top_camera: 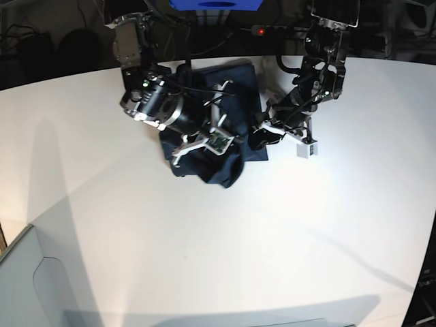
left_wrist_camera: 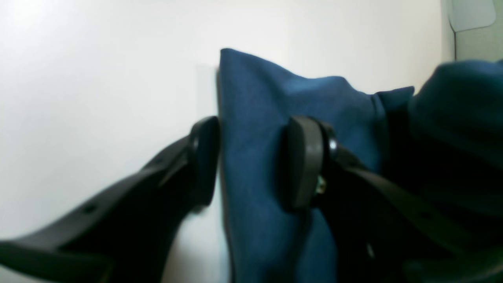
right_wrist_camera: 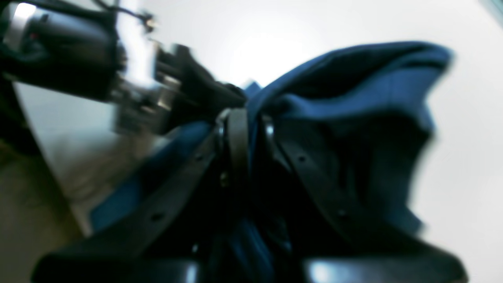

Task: Fold the T-shirt properly
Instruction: 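Grasp the folded bundle's edge with both grippers, then fold the bundle over with the right gripper, flattening it into a square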

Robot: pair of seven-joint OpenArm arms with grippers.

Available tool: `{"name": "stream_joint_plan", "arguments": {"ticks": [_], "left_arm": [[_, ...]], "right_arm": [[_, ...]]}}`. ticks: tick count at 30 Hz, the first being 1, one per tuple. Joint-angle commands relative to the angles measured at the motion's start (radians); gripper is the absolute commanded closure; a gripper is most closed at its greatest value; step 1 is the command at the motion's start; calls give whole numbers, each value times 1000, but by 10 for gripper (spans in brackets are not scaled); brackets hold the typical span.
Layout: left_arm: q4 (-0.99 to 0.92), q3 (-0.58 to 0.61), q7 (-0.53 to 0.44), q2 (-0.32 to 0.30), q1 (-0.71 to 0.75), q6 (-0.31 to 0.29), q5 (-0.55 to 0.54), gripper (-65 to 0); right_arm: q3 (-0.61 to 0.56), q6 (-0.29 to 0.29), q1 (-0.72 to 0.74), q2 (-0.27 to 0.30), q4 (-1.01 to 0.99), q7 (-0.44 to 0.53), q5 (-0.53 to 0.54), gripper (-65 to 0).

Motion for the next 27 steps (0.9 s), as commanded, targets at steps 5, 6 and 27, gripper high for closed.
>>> {"name": "stream_joint_plan", "arguments": {"ticks": [5,6,27], "left_arm": [[1,-2,31,-8,7,25,7,-280],[1,-2,31,-8,7,25,7,-280],[231,-413,34,-4,215,22,-2,-281]], "right_arm": [[-47,15,25,-15,-41,80,26,0],[-47,15,25,-22,-54,91,26,0],[19,15,-20,-14,74,109,32,-489]]}}
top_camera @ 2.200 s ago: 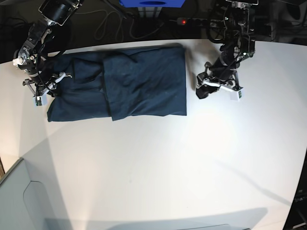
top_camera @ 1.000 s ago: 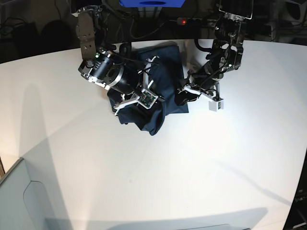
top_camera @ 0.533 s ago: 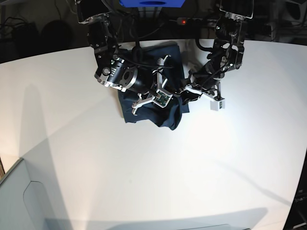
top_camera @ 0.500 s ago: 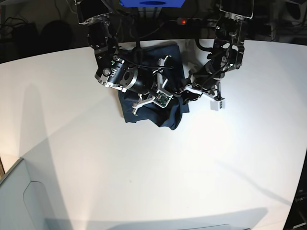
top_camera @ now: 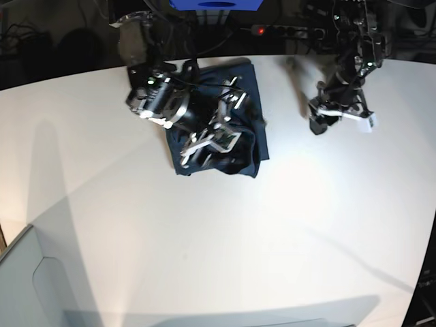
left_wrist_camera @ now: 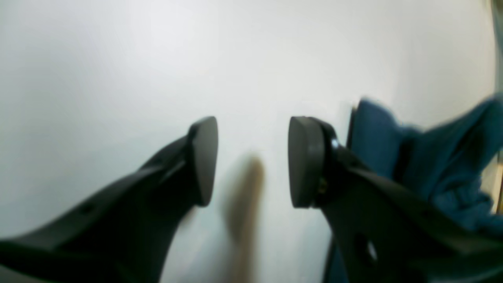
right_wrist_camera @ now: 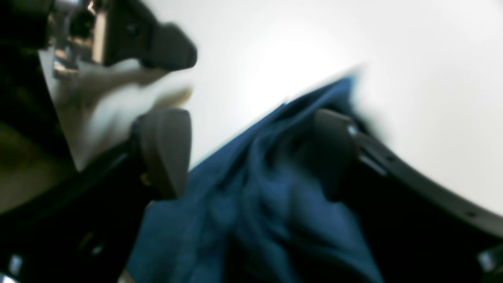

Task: Fold the T-shirt properly
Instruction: 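Fold the bundle over with the right gripper, flattening it into a square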

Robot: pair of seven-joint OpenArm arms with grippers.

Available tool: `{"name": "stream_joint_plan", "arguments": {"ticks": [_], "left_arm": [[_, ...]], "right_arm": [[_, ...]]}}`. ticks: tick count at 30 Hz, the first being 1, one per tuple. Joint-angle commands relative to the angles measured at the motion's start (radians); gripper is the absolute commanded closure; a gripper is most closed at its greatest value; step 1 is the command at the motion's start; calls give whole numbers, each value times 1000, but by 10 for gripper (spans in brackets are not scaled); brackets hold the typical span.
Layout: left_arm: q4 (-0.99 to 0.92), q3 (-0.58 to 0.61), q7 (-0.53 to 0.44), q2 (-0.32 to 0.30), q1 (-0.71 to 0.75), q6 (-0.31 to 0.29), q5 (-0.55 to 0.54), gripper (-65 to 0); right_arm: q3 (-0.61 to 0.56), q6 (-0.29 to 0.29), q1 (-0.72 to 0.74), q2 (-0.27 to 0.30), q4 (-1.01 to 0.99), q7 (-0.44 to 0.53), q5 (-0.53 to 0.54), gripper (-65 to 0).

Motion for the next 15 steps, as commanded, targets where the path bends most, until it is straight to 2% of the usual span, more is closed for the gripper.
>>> {"name": "stream_joint_plan", "arguments": {"ticks": [1,4,8,15], "left_arm": [[36,-30,-15,-9,12,-7,-13,-281],[68,-89,-15,-9,36,-8,-13,-281],[70,-132,-15,-9,42,-10,-13,-281],[70,-138,-15,-8,42,-10,-15,-281]], "right_arm": [[35,15,-2,-6,56,20,7,-487],[139,15,-19,-12,116,19,7,-489],[222,15,-37,-4,116,14,7,-489],[237,15,-111,-6,114,3,8,-489]]}}
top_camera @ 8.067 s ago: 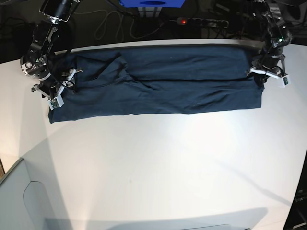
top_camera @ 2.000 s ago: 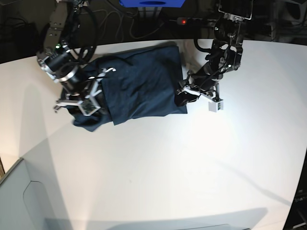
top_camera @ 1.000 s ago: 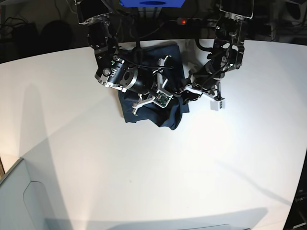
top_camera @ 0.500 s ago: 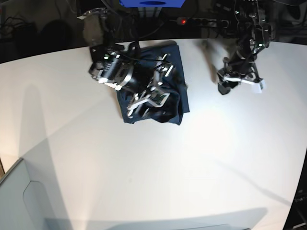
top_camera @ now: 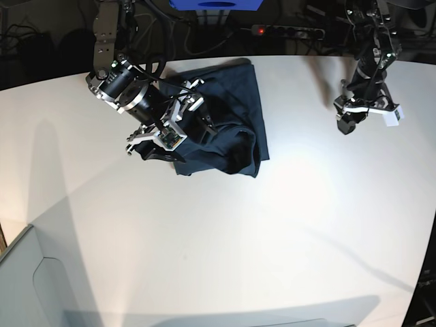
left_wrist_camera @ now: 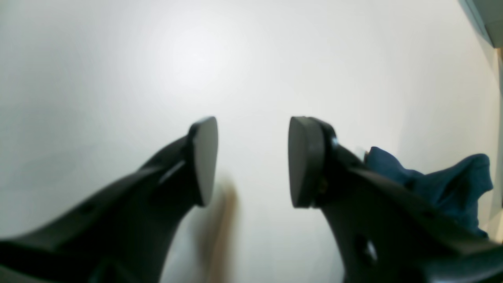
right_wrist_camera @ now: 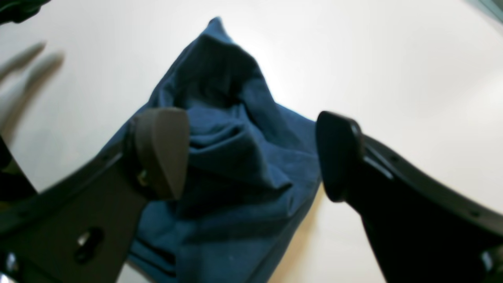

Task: Fold the T-shirt properly
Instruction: 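Fold the bundle over with the right gripper, flattening it into a square, then grasp the folded shirt's edges with both grippers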

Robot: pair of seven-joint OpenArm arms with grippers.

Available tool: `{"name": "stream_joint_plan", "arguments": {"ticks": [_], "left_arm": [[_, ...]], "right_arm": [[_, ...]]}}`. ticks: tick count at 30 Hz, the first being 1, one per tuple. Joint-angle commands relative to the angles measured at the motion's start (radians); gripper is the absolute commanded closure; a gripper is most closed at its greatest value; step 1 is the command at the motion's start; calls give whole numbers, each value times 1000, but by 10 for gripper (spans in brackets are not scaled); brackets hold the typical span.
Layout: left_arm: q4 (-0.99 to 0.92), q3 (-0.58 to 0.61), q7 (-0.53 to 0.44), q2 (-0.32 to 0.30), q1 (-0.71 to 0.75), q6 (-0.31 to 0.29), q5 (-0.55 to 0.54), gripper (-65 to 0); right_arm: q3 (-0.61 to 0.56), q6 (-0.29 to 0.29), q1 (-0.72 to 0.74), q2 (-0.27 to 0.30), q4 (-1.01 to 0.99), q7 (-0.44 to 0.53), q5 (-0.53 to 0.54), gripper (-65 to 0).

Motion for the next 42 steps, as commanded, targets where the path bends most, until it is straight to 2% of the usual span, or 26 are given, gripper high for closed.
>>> {"name": "stream_joint_plan", "arguments": {"ticks": [1,8,10,12,15,16,18,20,33,38,42], "left_arm": [[20,-5,-16,-9,0,-6,-12,-281],[20,-5,-16,-8,2,-6,-12,-281],[20,-5,-16,-8,2,-6,-12,-281],[20,-5,-16,-8,2,-6,-12,-281],[20,-5,-16,-8,3,-6,-12,-281],[20,-5,-16,-8,3,-6,-12,-281],[20,-5,-16,-8,14,-6,-12,-281],[20,-5,-16,-8,15,-6,-12,-281],[20,-5,-16,-8,15,-6,-12,-281],[20,-5,-16,-8,15,-6,-12,-281],[20,-5,-16,-8,14,-6,-12,-281]], "right_arm": [[-2,15,5,-7,7,29,17,-489],[-51,15,15,-4,-54,29,17,-485],[-74,15,12,-4,-54,29,17,-443],[-112,15,14,22,-54,29,17,-311],[-178,15,9,53,-54,29,17,-29],[-195,15,5,59,-53,29,17,0],[-219,15,-23,64,-48,34,17,-27],[-226,15,-49,64,-37,38,17,0],[-359,15,-160,65,24,40,12,-2],[-456,15,-147,116,-16,37,12,-2],[-477,15,-129,122,-62,40,12,-3]]}}
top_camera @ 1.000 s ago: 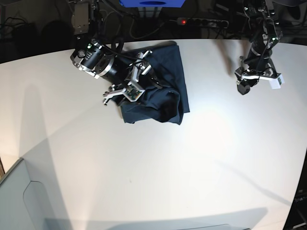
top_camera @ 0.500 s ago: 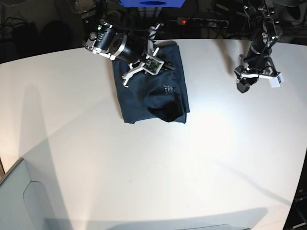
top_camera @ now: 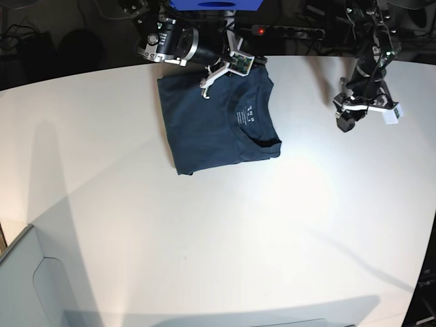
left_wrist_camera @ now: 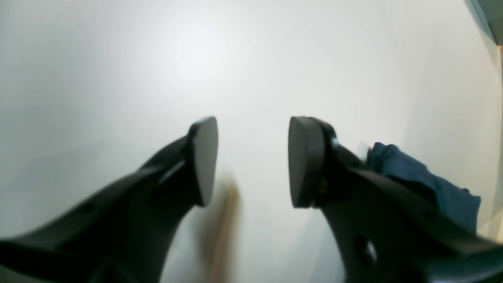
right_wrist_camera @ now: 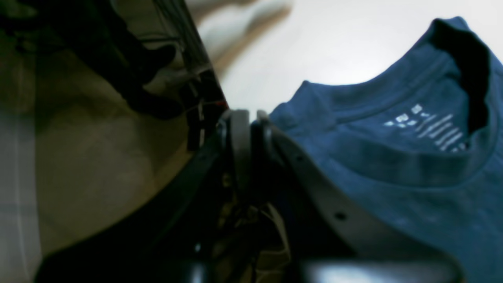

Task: Fold the T-shirt properly
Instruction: 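Grasp the folded shirt's edges with both grippers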

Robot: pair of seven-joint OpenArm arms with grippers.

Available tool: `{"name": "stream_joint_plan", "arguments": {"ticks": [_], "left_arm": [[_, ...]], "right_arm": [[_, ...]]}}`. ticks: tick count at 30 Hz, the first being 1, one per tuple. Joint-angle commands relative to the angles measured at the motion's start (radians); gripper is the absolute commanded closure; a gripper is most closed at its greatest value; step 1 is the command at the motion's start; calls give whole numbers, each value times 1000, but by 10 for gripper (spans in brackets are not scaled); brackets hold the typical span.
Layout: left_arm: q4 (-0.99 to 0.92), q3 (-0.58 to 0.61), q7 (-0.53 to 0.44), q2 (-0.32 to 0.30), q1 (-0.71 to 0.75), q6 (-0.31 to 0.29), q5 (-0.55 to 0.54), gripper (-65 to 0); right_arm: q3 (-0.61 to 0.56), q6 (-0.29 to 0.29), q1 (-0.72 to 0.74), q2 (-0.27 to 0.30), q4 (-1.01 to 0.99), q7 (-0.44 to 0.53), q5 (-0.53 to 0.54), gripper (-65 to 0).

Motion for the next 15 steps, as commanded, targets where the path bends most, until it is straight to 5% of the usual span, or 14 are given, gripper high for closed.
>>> {"name": "stream_joint_plan", "arguments": {"ticks": [1,11,15], "left_arm": [[20,-5,-16,-8,0,-6,-12,-281],[20,-5,-16,-12,3,-6,-12,-281],[22,-5,-16,-14,3,-6,-12,-281]], "right_arm": [[-4,15,5,-7,4,28,21,-5],[-12,15,42,-10,-19,17,19,-8],[-38,15,42,30,-16,17,21,-143]]}}
